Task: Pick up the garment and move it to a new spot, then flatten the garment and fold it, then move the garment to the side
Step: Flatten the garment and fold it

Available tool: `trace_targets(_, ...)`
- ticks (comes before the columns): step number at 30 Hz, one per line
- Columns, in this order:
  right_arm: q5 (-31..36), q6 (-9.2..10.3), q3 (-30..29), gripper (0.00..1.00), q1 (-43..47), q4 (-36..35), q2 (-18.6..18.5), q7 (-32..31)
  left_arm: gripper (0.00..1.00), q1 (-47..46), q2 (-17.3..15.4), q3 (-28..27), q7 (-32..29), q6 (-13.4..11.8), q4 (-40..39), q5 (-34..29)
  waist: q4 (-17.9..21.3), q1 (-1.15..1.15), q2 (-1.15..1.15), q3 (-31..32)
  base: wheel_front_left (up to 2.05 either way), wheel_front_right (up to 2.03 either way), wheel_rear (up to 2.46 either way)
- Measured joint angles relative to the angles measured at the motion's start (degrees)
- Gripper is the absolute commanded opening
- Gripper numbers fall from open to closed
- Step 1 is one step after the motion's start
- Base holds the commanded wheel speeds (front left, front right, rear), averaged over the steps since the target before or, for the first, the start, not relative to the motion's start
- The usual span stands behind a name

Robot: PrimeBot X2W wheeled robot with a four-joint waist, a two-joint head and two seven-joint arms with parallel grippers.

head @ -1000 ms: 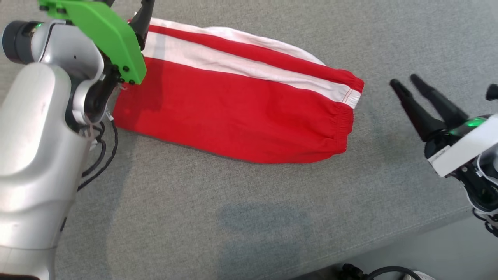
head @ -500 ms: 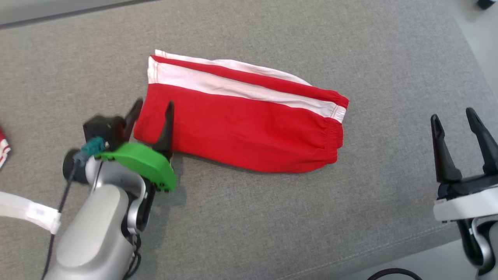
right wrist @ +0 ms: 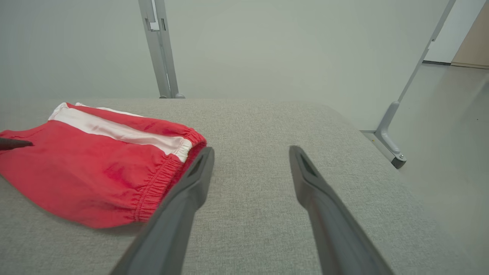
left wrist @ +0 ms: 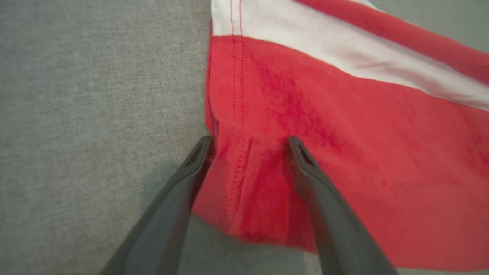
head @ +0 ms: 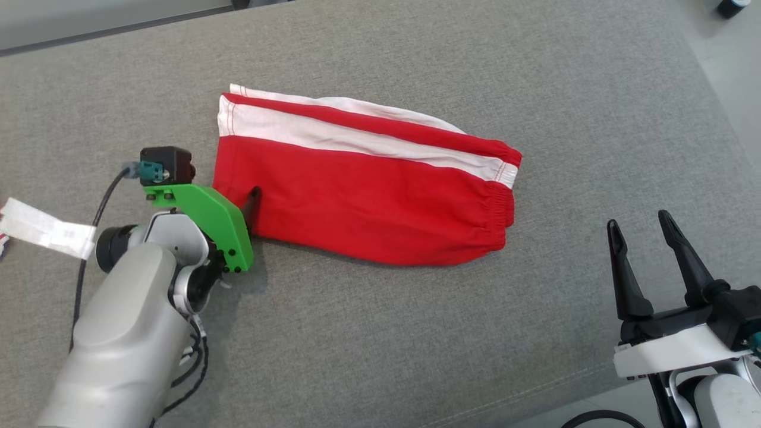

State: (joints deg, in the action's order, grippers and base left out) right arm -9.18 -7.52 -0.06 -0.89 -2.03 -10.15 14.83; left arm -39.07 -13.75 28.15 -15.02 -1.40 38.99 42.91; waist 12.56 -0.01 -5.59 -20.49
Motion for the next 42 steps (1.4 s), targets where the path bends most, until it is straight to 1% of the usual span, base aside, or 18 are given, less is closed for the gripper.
trace_targets(4,-0.38,0.0,-0.52,1.0,-0.05,-0.08,0.32,0.0,1.0,-2.45,-1.36,0.64,-2.75,0.11,1.8,-0.6,1.24,0.0,0.0,-0.3,0.0,0.0,0.0)
trace_targets(8,-0.58,0.0,-0.78,1.0,0.01,-0.04,0.55,0.0,1.0,-3.19,-1.44,0.04,-4.68,0.13,2.83,0.52,2.08,0.0,0.0,-0.67,0.0,0.0,0.0)
trace_targets(10,-0.73,0.0,-0.82,1.0,0.02,0.07,0.62,0.01,1.0,-3.53,-1.37,0.48,-6.16,0.89,3.45,0.76,2.28,0.0,-0.01,-0.88,0.0,0.0,0.0)
trace_targets(11,-0.86,0.0,-0.82,1.0,0.02,0.12,0.74,0.01,0.8,-3.69,-1.4,0.54,-6.34,0.96,3.67,0.93,2.34,0.0,0.0,-1.02,0.0,0.0,0.0)
trace_targets(12,-0.98,0.0,-0.79,1.0,0.02,0.2,0.9,0.01,0.0,-3.75,-1.36,0.57,-6.25,0.97,3.8,0.93,2.38,0.0,0.0,-1.13,0.0,0.0,0.0)
trace_targets(15,-1.33,0.0,-0.55,1.0,0.01,0.47,1.35,0.01,0.0,-3.46,-1.24,0.74,-5.48,1.75,4.3,1.1,2.39,0.0,0.0,-1.09,0.0,0.0,0.0)
trace_targets(18,-1.7,0.0,-0.41,1.0,0.26,0.54,1.58,0.09,0.0,-1.89,-1.08,1.37,-2.75,2.49,3.43,0.78,2.21,0.0,0.0,-0.63,0.0,0.0,0.0)
trace_targets(20,-1.85,0.0,-0.33,1.0,1.04,0.76,1.7,0.09,0.0,-0.55,-1.38,1.72,-0.18,2.34,1.58,-0.31,1.74,0.0,0.0,-0.39,0.0,0.0,0.0)
trace_targets(21,-2.0,0.0,-0.24,1.0,2.11,1.16,1.76,0.09,0.0,1.59,-1.63,2.05,1.72,1.85,-0.87,-0.84,1.02,0.0,0.0,-0.1,0.0,0.0,0.0)
trace_targets(23,-2.34,0.0,-0.08,1.0,3.07,1.64,1.72,0.1,0.0,4.58,-1.78,2.02,2.77,1.36,-4.35,-0.68,0.13,0.0,0.0,0.27,0.0,0.0,0.0)
trace_targets(24,-2.36,0.0,0.44,1.0,3.64,1.89,1.65,0.1,0.0,8.26,-1.9,1.9,3.13,0.58,-8.75,-0.13,-0.86,0.0,0.01,0.7,0.0,0.0,0.0)
trace_targets(26,-2.48,0.0,0.78,1.0,4.17,2.07,1.54,0.1,0.0,12.15,-2.49,2.27,3.18,-0.74,-13.66,-0.13,-1.97,0.0,0.01,1.19,0.0,0.0,0.0)
trace_targets(28,-2.71,0.0,1.29,1.0,4.32,2.3,1.1,0.1,0.0,16.36,-3.11,2.32,3.32,-2.61,-18.74,-0.07,-3.13,0.0,0.01,1.72,0.0,0.0,0.0)
trace_targets(33,-2.83,0.0,2.27,1.0,4.41,2.76,-0.07,0.1,0.0,26.07,-3.53,1.78,5.47,-8.62,-30.29,-0.18,-5.98,0.0,0.01,3.19,0.0,0.0,0.0)
trace_targets(36,-2.92,0.0,2.47,1.0,4.52,2.98,-1.12,0.11,0.0,29.96,-3.36,1.62,7.17,-10.72,-34.22,-0.32,-7.65,0.0,0.01,3.96,0.0,0.0,0.0)
trace_targets(40,-3.0,0.0,2.52,1.0,4.46,3.16,-2.01,0.14,0.0,32.45,-2.78,1.97,9.03,-11.38,-35.12,-0.37,-9.3,0.0,0.01,4.93,0.0,0.0,0.0)
trace_targets(41,-3.04,0.0,2.55,1.0,4.38,3.19,-2.23,0.14,0.2,32.53,-2.57,1.93,9.95,-11.5,-35.05,-0.75,-9.54,0.0,0.01,5.13,0.0,0.0,0.0)
trace_targets(42,-3.16,0.0,2.54,1.0,4.25,3.22,-2.45,0.14,0.48,32.52,-2.23,1.72,11.01,-11.62,-34.95,-0.93,-9.7,0.0,0.01,5.31,0.0,0.0,0.0)
